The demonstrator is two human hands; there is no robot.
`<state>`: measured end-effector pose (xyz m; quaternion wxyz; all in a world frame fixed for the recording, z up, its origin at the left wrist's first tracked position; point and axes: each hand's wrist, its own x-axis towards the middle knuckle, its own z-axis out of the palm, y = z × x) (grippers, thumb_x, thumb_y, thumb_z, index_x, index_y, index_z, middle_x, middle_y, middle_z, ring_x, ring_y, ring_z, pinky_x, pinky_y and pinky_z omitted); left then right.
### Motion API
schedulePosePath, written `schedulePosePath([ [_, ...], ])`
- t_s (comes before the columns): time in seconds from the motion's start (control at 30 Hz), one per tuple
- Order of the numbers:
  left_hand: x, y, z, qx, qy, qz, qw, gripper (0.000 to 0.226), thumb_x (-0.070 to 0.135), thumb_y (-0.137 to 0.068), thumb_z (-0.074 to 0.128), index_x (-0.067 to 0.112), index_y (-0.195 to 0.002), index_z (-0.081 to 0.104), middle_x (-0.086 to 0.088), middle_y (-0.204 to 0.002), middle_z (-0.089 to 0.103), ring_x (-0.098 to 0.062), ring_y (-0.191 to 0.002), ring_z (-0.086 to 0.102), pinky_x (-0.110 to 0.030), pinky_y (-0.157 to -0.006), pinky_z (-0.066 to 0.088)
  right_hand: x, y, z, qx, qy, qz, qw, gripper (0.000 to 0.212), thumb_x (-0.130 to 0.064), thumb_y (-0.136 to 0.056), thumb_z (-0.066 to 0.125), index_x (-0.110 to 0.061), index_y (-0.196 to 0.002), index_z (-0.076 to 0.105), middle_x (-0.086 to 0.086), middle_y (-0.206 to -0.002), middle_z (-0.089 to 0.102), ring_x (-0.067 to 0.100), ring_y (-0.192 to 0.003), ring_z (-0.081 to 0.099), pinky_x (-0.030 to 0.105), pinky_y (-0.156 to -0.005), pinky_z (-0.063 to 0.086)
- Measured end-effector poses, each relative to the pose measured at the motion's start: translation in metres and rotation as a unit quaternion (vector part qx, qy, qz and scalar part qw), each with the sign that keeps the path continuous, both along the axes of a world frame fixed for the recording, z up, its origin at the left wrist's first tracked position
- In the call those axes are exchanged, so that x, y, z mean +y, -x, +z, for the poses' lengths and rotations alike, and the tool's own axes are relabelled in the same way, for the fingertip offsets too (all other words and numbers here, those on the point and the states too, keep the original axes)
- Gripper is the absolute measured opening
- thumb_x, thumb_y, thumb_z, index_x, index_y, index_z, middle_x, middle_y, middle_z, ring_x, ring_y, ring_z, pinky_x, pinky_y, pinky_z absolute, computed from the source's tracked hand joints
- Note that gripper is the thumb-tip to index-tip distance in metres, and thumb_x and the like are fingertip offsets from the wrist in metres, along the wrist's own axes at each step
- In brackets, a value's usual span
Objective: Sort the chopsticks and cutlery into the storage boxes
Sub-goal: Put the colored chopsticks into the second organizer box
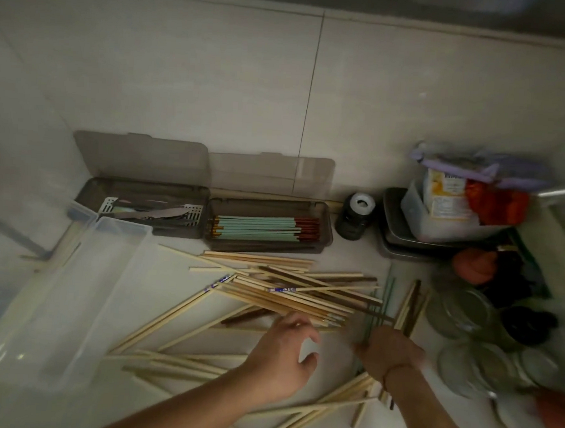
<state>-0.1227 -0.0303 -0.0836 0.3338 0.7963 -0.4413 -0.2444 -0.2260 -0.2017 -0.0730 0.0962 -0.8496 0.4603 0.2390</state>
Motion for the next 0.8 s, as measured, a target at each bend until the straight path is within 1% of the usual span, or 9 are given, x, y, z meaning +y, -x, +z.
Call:
schedulePosePath([
  [0.07, 0.002, 0.000, 0.000, -0.003, -0.003, -0.005, 1.000, 0.026, 0.033, -0.082, 0.062, 0.023, -0.107, 0.066, 0.008, -0.113, 0.053, -0.008, -0.110, 0.049, -0.014, -0.096, 0.035, 0.003, -0.003, 0.005, -0.005, 0.013, -0.003, 1.000, 0.038, -0.051, -0.090, 0.045, -0.026, -0.114, 0.059, -0.005, -0.121, 0.062, 0.018, -0.113, 0.058, 0.031, -0.090, 0.043],
  [0.3, 0.007, 0.001, 0.004, 0.023, -0.058, 0.000, 0.998, 0.033, 0.036, -0.090, 0.060, 0.026, -0.122, 0.059, 0.010, -0.122, 0.059, -0.006, -0.109, 0.055, -0.015, -0.091, 0.038, 0.014, -0.006, 0.009, -0.043, 0.006, -0.076, 0.996, 0.039, -0.056, -0.085, 0.049, -0.024, -0.100, 0.066, -0.004, -0.101, 0.067, 0.017, -0.095, 0.063, 0.028, -0.077, 0.049],
  [0.43, 0.000, 0.007, 0.005, 0.089, -0.079, 0.007, 0.993, 0.039, 0.038, -0.090, 0.062, 0.025, -0.125, 0.056, 0.006, -0.119, 0.065, -0.008, -0.100, 0.062, -0.019, -0.086, 0.047, 0.015, -0.007, 0.007, -0.137, -0.093, -0.179, 0.970, 0.043, -0.057, -0.082, 0.056, -0.019, -0.081, 0.074, -0.001, -0.086, 0.071, 0.019, -0.083, 0.065, 0.029, -0.074, 0.052],
  [0.53, -0.007, 0.010, 0.005, 0.151, -0.054, 0.024, 0.987, 0.036, 0.036, -0.089, 0.064, 0.021, -0.122, 0.059, 0.004, -0.104, 0.070, -0.003, -0.084, 0.063, -0.018, -0.082, 0.050, 0.020, -0.009, 0.011, -0.229, -0.169, -0.235, 0.929, 0.041, -0.047, -0.084, 0.062, -0.019, -0.055, 0.072, 0.001, -0.065, 0.069, 0.020, -0.068, 0.065, 0.029, -0.067, 0.051],
  [0.6, -0.008, 0.011, 0.012, 0.191, -0.029, 0.041, 0.980, 0.026, 0.029, -0.089, 0.064, 0.021, -0.114, 0.064, 0.007, -0.087, 0.069, 0.001, -0.071, 0.060, -0.015, -0.073, 0.049, 0.025, -0.011, 0.011, -0.253, -0.178, -0.256, 0.916, 0.041, -0.038, -0.084, 0.065, -0.019, -0.047, 0.069, 0.001, -0.057, 0.066, 0.021, -0.062, 0.063, 0.032, -0.064, 0.050],
  [0.63, -0.007, 0.011, 0.015, 0.204, -0.010, 0.052, 0.978, 0.022, 0.025, -0.087, 0.063, 0.021, -0.109, 0.068, 0.008, -0.080, 0.068, 0.000, -0.068, 0.060, -0.020, -0.072, 0.051, 0.027, -0.013, 0.011, -0.261, -0.182, -0.262, 0.911, 0.040, -0.036, -0.083, 0.066, -0.021, -0.046, 0.069, 0.001, -0.055, 0.065, 0.022, -0.060, 0.061, 0.034, -0.064, 0.051],
  [0.7, -0.002, 0.006, 0.020, 0.221, 0.021, 0.072, 0.972, 0.022, 0.021, -0.082, 0.058, 0.022, -0.100, 0.072, 0.013, -0.071, 0.068, -0.001, -0.067, 0.064, -0.029, -0.073, 0.056, 0.029, -0.015, 0.014, -0.274, -0.199, -0.245, 0.908, 0.036, -0.036, -0.083, 0.068, -0.022, -0.050, 0.070, -0.002, -0.056, 0.064, 0.019, -0.059, 0.059, 0.033, -0.062, 0.051],
  [0.73, 0.002, 0.002, 0.023, 0.226, 0.026, 0.080, 0.971, 0.022, 0.019, -0.082, 0.058, 0.023, -0.097, 0.073, 0.013, -0.069, 0.069, -0.002, -0.066, 0.066, -0.032, -0.073, 0.057, 0.031, -0.015, 0.017, -0.274, -0.186, -0.210, 0.920, 0.034, -0.038, -0.084, 0.067, -0.022, -0.055, 0.068, -0.005, -0.058, 0.063, 0.015, -0.060, 0.059, 0.029, -0.059, 0.048],
  [0.8, 0.011, -0.012, 0.035, 0.234, 0.028, 0.094, 0.967, 0.019, 0.014, -0.084, 0.059, 0.027, -0.091, 0.072, 0.005, -0.068, 0.071, -0.009, -0.065, 0.069, -0.035, -0.071, 0.058, 0.036, -0.014, 0.026, -0.294, -0.079, -0.094, 0.948, 0.024, -0.043, -0.087, 0.062, -0.026, -0.070, 0.064, -0.011, -0.067, 0.063, 0.009, -0.066, 0.058, 0.024, -0.057, 0.046],
])
